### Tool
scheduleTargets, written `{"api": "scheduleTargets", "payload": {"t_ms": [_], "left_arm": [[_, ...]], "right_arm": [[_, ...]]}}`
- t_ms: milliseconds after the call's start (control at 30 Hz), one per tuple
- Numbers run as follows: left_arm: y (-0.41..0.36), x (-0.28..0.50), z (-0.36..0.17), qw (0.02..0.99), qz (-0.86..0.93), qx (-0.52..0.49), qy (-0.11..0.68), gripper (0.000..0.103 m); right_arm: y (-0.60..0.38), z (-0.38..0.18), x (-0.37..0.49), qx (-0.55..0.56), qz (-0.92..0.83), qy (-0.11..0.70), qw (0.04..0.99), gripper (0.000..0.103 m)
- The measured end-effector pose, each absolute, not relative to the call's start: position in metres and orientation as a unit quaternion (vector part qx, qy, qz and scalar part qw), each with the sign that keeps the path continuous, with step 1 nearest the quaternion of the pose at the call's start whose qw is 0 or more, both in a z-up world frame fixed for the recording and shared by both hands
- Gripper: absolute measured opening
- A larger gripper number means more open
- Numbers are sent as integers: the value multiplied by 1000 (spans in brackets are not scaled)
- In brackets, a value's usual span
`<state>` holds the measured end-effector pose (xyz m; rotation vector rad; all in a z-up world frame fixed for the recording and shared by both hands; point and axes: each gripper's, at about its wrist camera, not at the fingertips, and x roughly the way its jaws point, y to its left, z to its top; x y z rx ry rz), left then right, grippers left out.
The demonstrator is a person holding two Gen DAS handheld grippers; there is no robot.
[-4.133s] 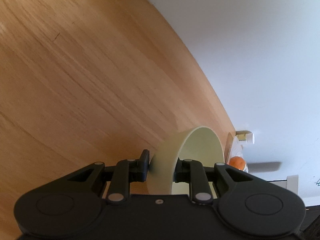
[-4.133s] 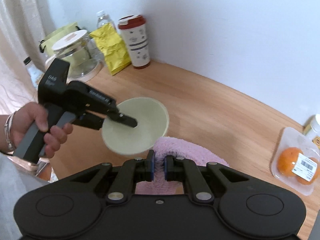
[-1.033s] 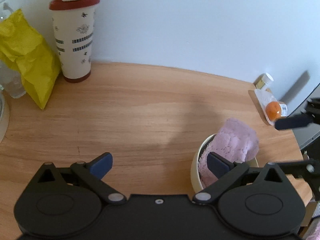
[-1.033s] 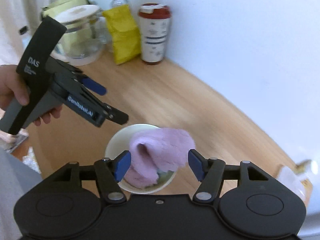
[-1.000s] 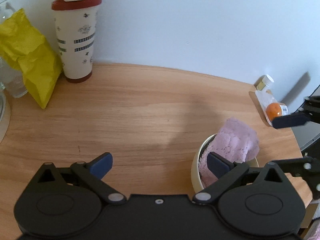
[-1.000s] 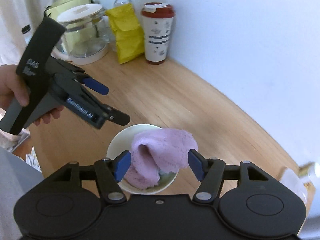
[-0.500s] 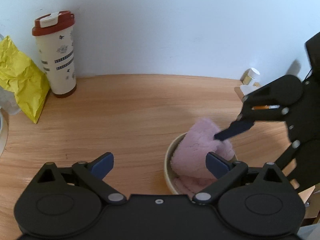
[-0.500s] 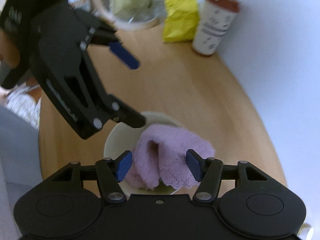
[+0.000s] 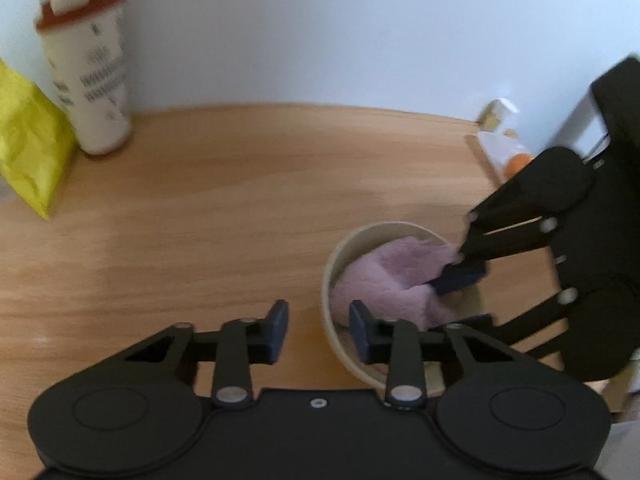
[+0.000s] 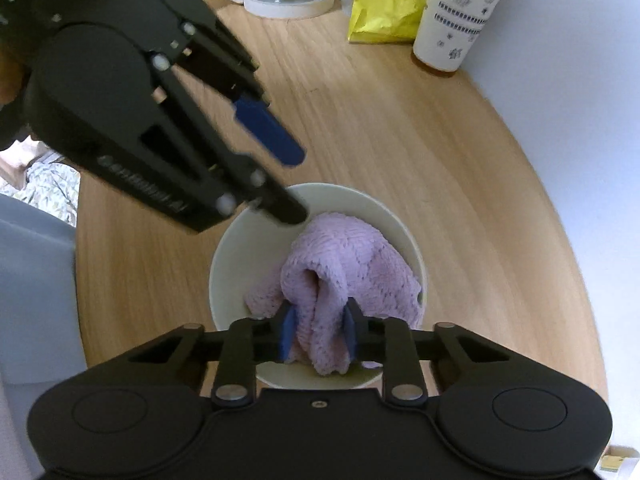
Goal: Clean bowl
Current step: 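Push the pink cloth into the bowl with the right gripper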
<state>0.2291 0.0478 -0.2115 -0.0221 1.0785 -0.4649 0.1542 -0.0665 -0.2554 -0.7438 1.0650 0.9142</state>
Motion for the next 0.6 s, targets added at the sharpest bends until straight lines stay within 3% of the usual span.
{"api": "scheduleTargets", "payload": {"t_ms": [100,300,600], "left_arm": [[48,238,-214,819,-238,1,522,26],[51,253,-214,803,-269,15,532,16],[55,259,-208,792,-289,46,536,15]], "right_arm": [[-60,-262,157,-337,412,491,690,25],[-52,-264,168,-322,411,511,683,25],[-43,-269,185,-282,404,539,683,25]]}}
